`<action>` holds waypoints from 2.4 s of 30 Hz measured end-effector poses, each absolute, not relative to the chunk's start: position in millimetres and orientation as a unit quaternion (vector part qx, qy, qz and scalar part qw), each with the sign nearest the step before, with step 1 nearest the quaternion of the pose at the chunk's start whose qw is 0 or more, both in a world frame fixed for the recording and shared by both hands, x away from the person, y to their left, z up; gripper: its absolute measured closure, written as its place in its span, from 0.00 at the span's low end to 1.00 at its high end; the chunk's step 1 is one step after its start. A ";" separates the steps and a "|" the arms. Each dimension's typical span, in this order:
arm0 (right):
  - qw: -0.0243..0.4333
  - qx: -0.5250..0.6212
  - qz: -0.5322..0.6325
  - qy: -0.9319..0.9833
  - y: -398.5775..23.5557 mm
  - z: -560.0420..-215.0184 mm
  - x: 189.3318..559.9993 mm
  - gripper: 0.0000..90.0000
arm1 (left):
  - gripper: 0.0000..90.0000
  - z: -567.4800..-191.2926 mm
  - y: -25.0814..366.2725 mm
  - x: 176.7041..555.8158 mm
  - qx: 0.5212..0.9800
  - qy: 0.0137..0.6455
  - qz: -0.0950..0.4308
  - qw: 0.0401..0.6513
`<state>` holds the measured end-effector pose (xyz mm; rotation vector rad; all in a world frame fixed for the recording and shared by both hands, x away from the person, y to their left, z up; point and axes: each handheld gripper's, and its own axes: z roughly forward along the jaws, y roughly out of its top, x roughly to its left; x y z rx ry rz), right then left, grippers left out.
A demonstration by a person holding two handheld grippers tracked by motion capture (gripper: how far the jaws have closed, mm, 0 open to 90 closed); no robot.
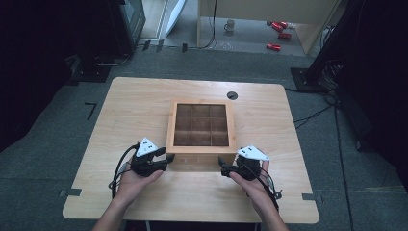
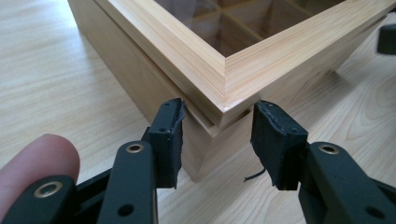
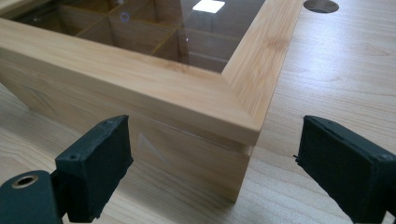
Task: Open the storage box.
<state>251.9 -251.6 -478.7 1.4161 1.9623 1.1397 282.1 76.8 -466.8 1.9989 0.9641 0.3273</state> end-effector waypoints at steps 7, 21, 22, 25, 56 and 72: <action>0.237 0.527 0.424 0.697 -252.8 -482.4 253.9 0.21 | 0.62 -465.1 77.1 282.8 0.802 0.385 0.130 0.438; 0.257 0.505 0.441 0.696 -248.1 -479.7 248.6 0.37 | 0.62 -464.2 77.8 283.5 0.800 0.385 0.127 0.443; 0.258 0.504 0.441 0.696 -247.6 -479.6 248.5 0.37 | 0.62 -464.3 77.9 283.5 0.799 0.386 0.126 0.443; 0.262 0.502 0.439 0.698 -246.9 -479.3 248.1 0.37 | 0.57 -464.6 78.9 283.9 0.798 0.387 0.122 0.446; 0.317 0.462 0.464 0.687 -247.9 -427.3 261.0 0.33 | 0.21 -512.3 99.1 271.6 0.822 0.436 0.149 0.335; 0.334 0.461 0.467 0.677 -245.5 -398.8 285.8 0.33 | 0.19 -518.6 95.0 268.6 0.815 0.431 0.183 0.341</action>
